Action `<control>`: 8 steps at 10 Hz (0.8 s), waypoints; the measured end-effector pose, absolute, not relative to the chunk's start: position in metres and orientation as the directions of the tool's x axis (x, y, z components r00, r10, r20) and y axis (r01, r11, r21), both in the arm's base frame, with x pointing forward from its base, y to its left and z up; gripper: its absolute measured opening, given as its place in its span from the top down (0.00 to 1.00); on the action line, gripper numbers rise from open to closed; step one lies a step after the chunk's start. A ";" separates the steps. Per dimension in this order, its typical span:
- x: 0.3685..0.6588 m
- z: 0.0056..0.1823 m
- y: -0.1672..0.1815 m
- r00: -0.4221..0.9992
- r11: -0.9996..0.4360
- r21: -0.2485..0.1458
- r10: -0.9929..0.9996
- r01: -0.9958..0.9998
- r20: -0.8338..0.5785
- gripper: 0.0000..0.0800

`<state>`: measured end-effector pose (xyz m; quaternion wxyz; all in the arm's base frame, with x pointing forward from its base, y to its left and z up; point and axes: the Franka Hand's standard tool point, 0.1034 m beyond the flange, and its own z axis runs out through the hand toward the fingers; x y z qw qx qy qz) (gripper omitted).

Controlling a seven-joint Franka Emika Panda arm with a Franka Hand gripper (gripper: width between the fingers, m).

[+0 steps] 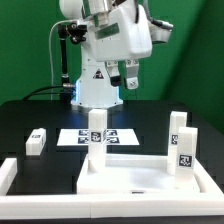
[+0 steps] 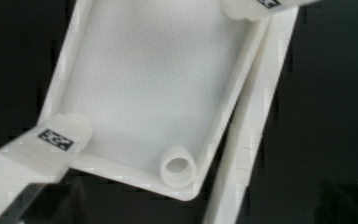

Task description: Assemble desk

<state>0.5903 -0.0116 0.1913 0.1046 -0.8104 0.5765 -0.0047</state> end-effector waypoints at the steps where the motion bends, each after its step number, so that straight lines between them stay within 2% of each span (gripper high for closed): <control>1: 0.590 0.191 -0.012 0.394 -0.373 -0.182 -0.913 -0.910 -0.102 0.19; 2: 0.589 0.189 -0.015 0.459 -0.438 -0.191 -0.884 -0.879 -0.086 0.19; 3: 0.579 0.176 -0.027 0.554 -0.533 -0.218 -0.831 -0.818 -0.048 0.19; 4: 0.566 0.167 -0.039 0.652 -0.632 -0.209 -0.758 -0.746 -0.035 0.19; 6: 0.544 0.151 -0.085 0.800 -0.781 -0.215 -0.600 -0.586 -0.002 0.19; 8: 0.529 0.133 -0.117 0.898 -0.885 -0.183 -0.439 -0.428 0.023 0.19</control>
Offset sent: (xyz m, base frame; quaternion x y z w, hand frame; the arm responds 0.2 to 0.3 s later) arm -0.0376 -0.0276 -0.0231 0.0122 -0.0392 -0.2334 0.9715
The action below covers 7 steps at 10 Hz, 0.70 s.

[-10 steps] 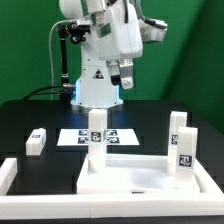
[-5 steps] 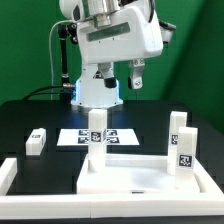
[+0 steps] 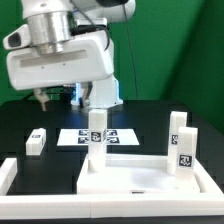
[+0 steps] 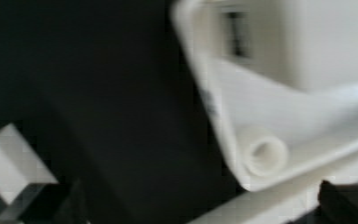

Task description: Assemble desk

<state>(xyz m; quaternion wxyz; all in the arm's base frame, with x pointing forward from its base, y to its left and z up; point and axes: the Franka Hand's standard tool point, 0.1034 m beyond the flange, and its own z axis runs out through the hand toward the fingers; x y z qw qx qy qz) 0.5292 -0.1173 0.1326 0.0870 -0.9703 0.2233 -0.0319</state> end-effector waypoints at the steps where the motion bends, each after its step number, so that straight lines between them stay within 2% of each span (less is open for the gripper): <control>1: 0.532 0.135 -0.111 0.908 -0.895 -0.187 -0.417 -0.405 0.030 0.19; 2: 0.532 0.135 -0.112 0.944 -0.932 -0.183 -0.327 -0.314 0.048 0.19; 4: 0.527 0.131 -0.115 0.952 -0.939 -0.180 -0.303 -0.294 0.026 0.19; 5: 0.514 0.113 -0.137 0.964 -0.956 -0.122 -0.267 -0.266 -0.007 0.19; 6: 0.500 0.104 -0.150 0.974 -0.970 -0.105 -0.209 -0.218 -0.090 0.19; 7: 0.489 0.095 -0.178 0.975 -0.980 -0.089 -0.161 -0.176 -0.151 0.19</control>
Offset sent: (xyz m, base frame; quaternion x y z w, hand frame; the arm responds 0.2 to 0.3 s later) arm 0.0000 0.0000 0.0000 0.0000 -0.0650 0.0000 0.9979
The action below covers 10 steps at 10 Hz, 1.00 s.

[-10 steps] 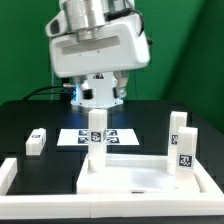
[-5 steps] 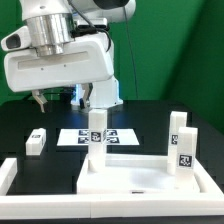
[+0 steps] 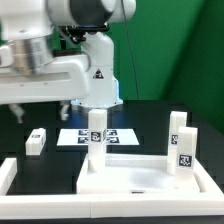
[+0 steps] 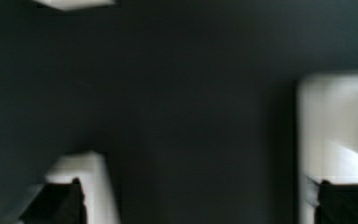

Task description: Assemble desk

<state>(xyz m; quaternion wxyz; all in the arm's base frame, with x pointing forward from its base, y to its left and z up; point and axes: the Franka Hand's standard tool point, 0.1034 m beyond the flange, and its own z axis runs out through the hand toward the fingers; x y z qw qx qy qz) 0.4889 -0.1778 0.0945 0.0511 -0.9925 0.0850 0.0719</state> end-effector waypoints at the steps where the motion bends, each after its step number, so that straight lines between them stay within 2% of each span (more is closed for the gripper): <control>1: 0.485 0.088 -0.200 0.973 -0.983 -0.087 -0.141 -0.159 -0.180 0.19; 2: 0.480 0.087 -0.200 0.961 -0.978 -0.110 -0.147 -0.176 -0.233 0.19; 5: 0.475 0.083 -0.193 0.905 -0.976 -0.135 -0.101 -0.171 -0.414 0.19; 6: 0.470 0.069 -0.201 0.873 -0.975 -0.153 -0.068 -0.161 -0.483 0.19; 8: 0.444 0.053 -0.208 0.747 -0.974 -0.147 -0.031 -0.171 -0.665 0.19; 9: 0.434 0.046 -0.204 0.671 -0.978 -0.119 -0.027 -0.171 -0.741 0.19; 10: 0.436 0.044 -0.203 0.635 -0.978 -0.121 -0.015 -0.171 -0.772 0.19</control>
Offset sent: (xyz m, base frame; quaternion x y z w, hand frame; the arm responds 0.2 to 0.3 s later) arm 0.0000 0.0000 0.0000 0.0000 -0.1938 0.0000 0.9810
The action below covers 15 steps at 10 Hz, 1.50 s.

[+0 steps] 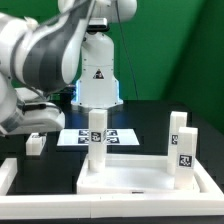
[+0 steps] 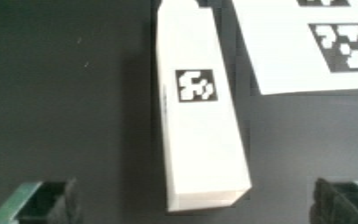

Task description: Assemble desk

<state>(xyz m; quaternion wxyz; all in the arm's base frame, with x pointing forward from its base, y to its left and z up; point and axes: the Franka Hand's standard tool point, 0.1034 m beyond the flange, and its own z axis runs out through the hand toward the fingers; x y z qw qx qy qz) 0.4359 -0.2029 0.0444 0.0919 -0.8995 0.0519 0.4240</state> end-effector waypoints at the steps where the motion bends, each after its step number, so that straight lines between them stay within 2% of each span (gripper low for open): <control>1: 0.439 0.042 -0.205 0.638 -0.979 -0.117 -0.017 -0.168 -0.770 0.19; 3: 0.436 0.040 -0.204 0.633 -0.978 -0.113 -0.023 -0.174 -0.774 0.19; 8: 0.416 0.012 -0.191 0.575 -0.976 -0.104 -0.026 -0.192 -0.818 0.19; 9: 0.414 0.010 -0.189 0.572 -0.976 -0.092 -0.039 -0.198 -0.819 0.19; 12: 0.414 0.010 -0.191 0.572 -0.975 -0.092 -0.041 -0.202 -0.819 0.20; 14: 0.414 0.010 -0.192 0.572 -0.975 -0.092 -0.042 -0.202 -0.819 0.64; 15: 0.414 0.010 -0.192 0.572 -0.975 -0.091 -0.043 -0.203 -0.819 0.64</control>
Offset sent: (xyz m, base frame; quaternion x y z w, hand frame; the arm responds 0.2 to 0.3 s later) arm -0.0161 0.0194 -0.0166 0.0375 -0.0665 0.0096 0.9970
